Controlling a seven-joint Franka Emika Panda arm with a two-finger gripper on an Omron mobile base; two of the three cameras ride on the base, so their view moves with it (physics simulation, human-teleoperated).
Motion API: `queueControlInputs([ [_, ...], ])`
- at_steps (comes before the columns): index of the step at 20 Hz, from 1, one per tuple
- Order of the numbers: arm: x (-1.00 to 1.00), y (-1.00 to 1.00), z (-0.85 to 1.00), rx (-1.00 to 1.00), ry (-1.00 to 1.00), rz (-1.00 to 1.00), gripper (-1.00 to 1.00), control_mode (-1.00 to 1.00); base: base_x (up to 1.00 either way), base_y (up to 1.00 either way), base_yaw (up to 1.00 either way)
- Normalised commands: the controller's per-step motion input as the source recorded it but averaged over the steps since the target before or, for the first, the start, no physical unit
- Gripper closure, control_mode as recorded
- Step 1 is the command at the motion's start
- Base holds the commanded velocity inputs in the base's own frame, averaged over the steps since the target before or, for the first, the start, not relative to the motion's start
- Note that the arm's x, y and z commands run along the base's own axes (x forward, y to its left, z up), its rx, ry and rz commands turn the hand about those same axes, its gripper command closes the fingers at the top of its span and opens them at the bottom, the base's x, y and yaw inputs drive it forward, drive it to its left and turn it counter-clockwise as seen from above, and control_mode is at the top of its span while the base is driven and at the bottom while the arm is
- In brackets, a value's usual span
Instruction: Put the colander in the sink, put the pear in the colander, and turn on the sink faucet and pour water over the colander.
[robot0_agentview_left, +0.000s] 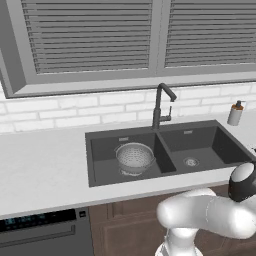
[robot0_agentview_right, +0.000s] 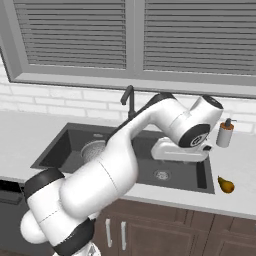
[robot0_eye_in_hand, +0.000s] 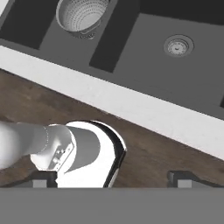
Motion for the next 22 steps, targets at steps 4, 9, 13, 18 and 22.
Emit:
queueControlInputs([
  [4,0.10,-0.68,-0.33,-0.16,0.03,0.06,-1.00,-1.00,0.00,0.00,0.00],
  [9,0.00,-0.54,-0.32,-0.20,0.01,0.06,-1.00,-1.00,0.00,0.00,0.00],
  [13,0.05,-0.12,-0.23,-0.38,0.07,-0.01,-1.00,-1.00,0.00,0.00,0.00],
  [18,-0.02,-0.29,-0.24,-0.26,0.00,0.00,-1.00,-1.00,0.00,0.00,0.00],
  [22,-0.04,-0.25,-0.27,-0.06,-0.05,0.03,-1.00,-1.00,0.00,0.00,0.00],
])
